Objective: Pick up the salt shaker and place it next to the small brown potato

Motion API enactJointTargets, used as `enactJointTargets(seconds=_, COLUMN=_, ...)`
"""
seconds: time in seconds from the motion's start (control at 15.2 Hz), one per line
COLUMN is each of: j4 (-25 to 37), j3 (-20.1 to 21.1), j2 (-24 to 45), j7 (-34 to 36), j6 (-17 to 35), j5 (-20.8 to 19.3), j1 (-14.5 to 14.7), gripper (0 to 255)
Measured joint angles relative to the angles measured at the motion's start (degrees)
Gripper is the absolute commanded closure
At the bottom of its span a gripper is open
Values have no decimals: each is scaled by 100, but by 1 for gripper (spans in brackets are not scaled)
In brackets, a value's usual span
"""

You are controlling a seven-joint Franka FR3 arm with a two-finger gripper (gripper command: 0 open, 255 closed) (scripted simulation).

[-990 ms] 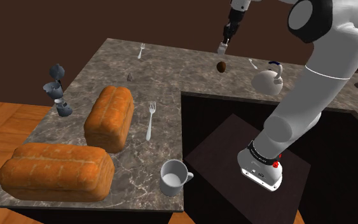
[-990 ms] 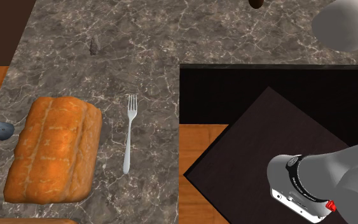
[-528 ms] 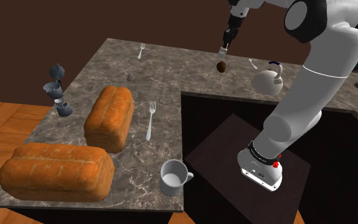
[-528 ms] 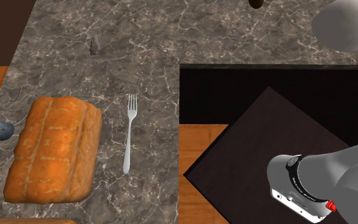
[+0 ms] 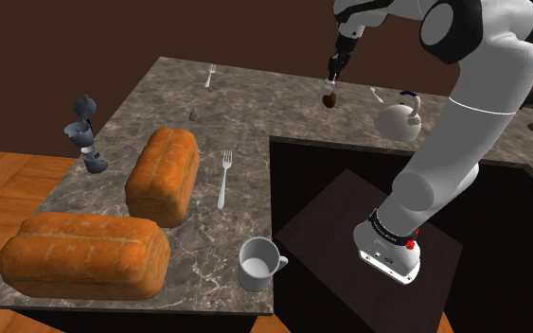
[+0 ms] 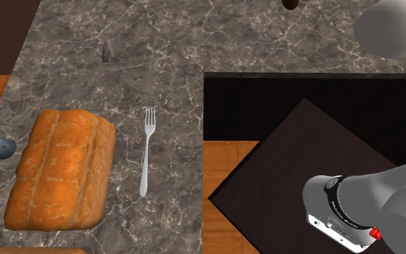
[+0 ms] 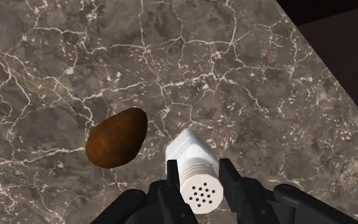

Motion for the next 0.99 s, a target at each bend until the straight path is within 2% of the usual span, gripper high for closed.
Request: enactJointTargets(seconds=0.99, j4=-737, j3=49, j2=346, j7=-129, j6=1056, j5=177, j1=-21, gripper=255)
